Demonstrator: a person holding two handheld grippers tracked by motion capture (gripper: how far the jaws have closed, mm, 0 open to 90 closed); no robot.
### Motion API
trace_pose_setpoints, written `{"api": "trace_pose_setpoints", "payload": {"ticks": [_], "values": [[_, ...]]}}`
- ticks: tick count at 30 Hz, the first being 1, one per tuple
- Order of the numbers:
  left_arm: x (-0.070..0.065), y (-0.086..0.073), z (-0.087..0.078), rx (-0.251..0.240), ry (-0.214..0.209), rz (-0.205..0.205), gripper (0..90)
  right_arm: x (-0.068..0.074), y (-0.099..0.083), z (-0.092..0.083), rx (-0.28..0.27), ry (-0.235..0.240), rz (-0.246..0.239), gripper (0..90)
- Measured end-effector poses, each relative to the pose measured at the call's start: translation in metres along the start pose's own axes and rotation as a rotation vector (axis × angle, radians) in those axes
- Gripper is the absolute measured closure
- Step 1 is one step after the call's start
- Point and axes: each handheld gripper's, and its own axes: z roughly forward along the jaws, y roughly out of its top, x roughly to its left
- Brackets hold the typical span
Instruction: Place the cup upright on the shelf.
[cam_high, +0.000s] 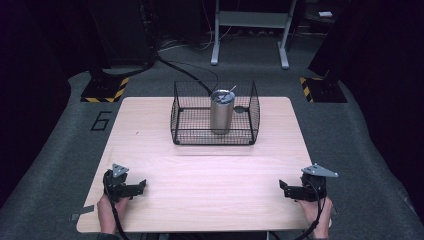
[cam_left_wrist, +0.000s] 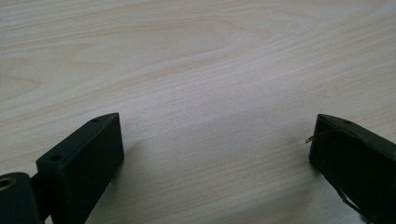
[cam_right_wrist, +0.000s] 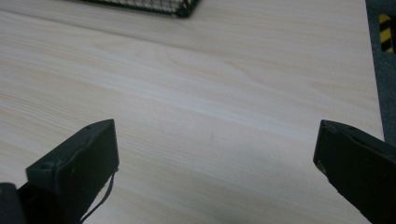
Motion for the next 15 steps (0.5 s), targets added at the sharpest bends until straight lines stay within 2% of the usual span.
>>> {"api": "trace_pose_setpoints", "payload": {"ticks": [4,7,14,15], "values": [[0.000,0.000,0.000,0.000,0.000,0.000,3.0,-0.007,-0.019,0.013,0.038,-0.021,0.036,0.0],[0.000,0.000,0.000,0.000,0.000,0.000,3.0,-0.011,-0.029,0.023,0.055,-0.036,0.043,0.0],[0.000,0.000,0.000,0.001,-0.001,0.002,3.0,-0.014,-0.037,0.035,0.079,-0.090,0.030,0.0],[0.000,0.000,0.000,-0.001,0.000,-0.001,3.0,-0.014,-0.038,0.036,0.083,-0.096,0.012,0.0]]}}
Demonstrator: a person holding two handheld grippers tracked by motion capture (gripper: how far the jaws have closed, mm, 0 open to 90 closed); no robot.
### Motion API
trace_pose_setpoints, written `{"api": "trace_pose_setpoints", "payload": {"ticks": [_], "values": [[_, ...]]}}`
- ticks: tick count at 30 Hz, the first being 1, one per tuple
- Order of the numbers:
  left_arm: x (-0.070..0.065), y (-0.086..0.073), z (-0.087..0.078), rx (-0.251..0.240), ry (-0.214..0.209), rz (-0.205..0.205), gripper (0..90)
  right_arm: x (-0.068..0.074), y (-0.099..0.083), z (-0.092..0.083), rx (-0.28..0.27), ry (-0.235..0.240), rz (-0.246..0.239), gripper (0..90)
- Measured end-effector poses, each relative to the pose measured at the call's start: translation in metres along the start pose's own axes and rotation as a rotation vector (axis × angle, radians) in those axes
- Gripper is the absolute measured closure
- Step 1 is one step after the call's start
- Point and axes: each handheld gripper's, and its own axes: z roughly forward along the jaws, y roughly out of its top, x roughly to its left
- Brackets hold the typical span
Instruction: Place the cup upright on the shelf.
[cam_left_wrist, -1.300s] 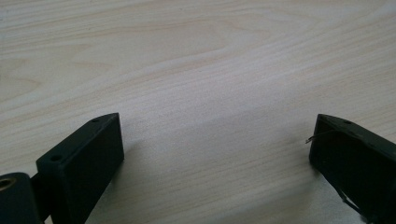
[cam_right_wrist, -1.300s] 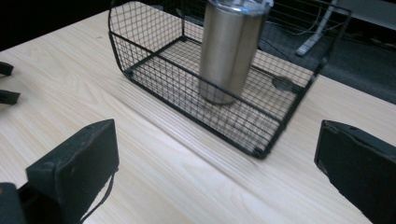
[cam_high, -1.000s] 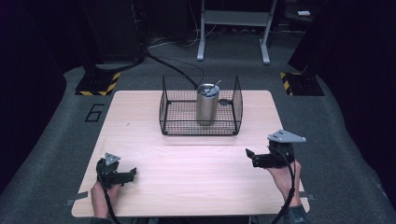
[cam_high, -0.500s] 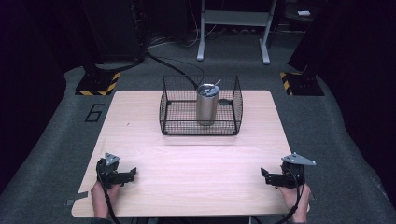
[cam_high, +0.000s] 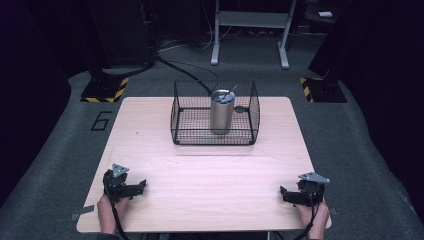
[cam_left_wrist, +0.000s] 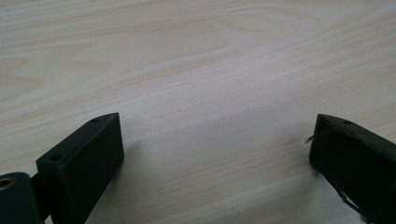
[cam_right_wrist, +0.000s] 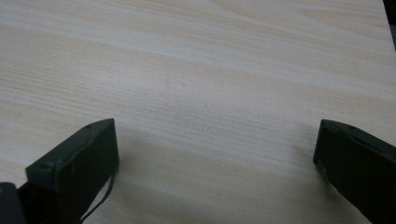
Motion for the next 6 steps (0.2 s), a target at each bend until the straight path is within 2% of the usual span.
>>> {"api": "trace_pose_setpoints", "payload": {"ticks": [6], "values": [[0.0001,0.0000,-0.0003,0.002,0.002,0.004,3.0,0.0002,0.0002,0.0006,-0.003,0.002,0.008,0.0]]}}
